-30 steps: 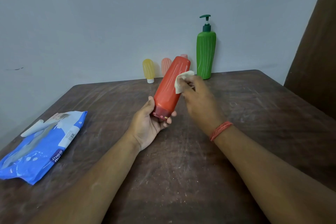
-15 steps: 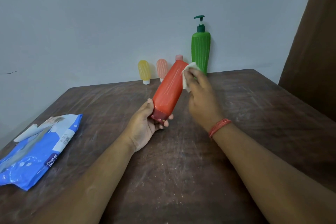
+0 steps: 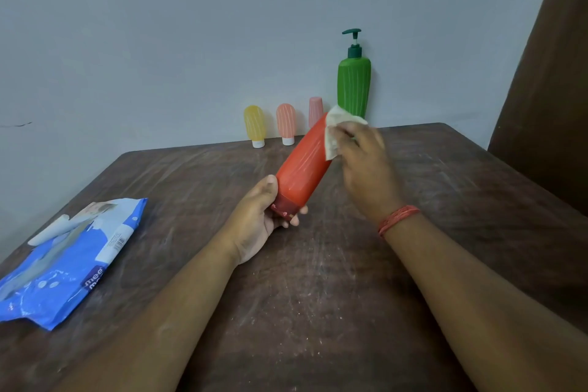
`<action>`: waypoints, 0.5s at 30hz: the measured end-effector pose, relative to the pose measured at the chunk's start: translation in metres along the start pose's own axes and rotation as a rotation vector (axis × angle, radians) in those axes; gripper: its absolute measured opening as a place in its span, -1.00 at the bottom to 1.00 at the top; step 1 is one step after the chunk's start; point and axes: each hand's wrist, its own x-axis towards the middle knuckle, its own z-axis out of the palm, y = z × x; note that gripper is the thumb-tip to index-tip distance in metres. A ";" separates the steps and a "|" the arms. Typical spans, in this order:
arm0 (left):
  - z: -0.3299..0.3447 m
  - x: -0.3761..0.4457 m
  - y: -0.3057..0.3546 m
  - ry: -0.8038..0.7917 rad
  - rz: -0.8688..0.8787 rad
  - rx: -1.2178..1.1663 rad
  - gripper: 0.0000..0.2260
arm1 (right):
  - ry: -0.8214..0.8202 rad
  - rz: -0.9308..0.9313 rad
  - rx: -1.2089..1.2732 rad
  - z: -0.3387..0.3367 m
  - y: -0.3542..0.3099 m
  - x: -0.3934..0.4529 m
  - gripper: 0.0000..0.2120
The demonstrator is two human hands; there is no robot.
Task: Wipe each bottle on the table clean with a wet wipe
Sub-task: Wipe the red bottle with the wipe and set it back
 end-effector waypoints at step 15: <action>0.001 0.001 -0.002 -0.066 -0.007 0.175 -0.53 | 0.026 -0.002 0.001 -0.024 -0.003 0.002 -0.84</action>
